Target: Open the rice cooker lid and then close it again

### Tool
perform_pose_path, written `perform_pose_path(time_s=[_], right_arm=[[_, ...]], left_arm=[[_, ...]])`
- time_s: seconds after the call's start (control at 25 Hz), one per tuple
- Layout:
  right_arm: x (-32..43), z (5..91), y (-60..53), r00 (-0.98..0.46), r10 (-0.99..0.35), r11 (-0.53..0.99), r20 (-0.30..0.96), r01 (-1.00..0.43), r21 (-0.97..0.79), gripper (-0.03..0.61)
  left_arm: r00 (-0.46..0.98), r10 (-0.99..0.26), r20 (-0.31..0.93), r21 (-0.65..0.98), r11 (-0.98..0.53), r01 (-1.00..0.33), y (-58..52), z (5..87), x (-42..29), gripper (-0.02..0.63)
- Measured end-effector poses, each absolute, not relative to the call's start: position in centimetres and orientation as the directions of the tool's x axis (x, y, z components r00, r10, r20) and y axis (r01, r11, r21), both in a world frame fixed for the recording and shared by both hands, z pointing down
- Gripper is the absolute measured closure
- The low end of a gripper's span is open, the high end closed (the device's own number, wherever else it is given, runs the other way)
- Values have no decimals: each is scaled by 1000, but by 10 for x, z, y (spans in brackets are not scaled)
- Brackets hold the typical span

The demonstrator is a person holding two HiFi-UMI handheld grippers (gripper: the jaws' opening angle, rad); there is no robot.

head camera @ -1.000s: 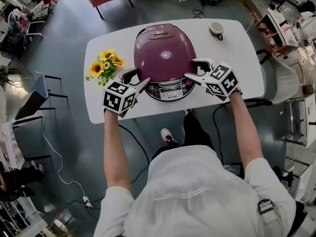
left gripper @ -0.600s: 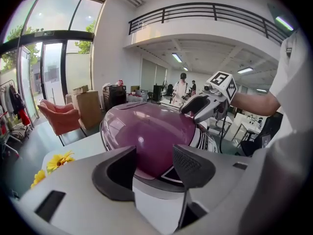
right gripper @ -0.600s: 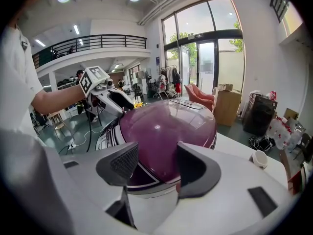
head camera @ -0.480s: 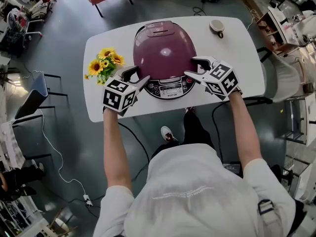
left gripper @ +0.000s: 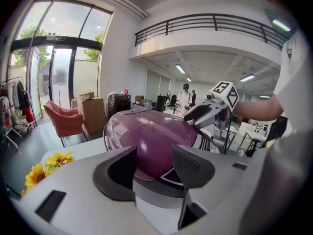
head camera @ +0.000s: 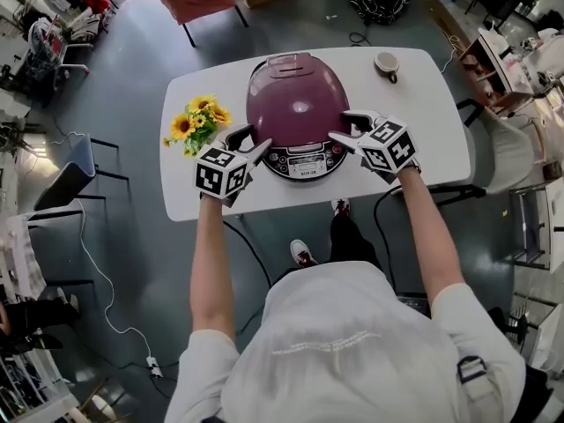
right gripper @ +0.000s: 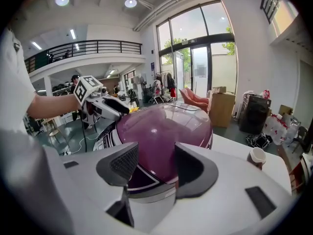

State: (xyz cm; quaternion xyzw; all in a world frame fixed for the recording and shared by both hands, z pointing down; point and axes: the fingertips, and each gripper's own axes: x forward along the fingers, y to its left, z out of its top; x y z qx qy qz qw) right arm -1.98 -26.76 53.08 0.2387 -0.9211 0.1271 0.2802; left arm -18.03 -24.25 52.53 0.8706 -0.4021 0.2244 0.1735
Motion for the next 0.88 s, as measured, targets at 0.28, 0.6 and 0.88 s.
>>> perform_pose_path(time_s=[0.28, 0.6, 0.88], right_arm=[[-2, 496, -271, -703, -557, 753, 442, -652, -87, 414], [9, 425, -246, -673, -655, 739, 343, -666, 106, 436], [23, 390, -220, -630, -721, 685, 288, -711, 158, 483]], left_arm=[[480, -798, 364, 86, -484, -871, -241, 488, -199, 393], [477, -850, 221, -20, -493, -870, -219, 415, -194, 457], [468, -870, 158, -140, -489, -861, -190, 376, -178, 508]])
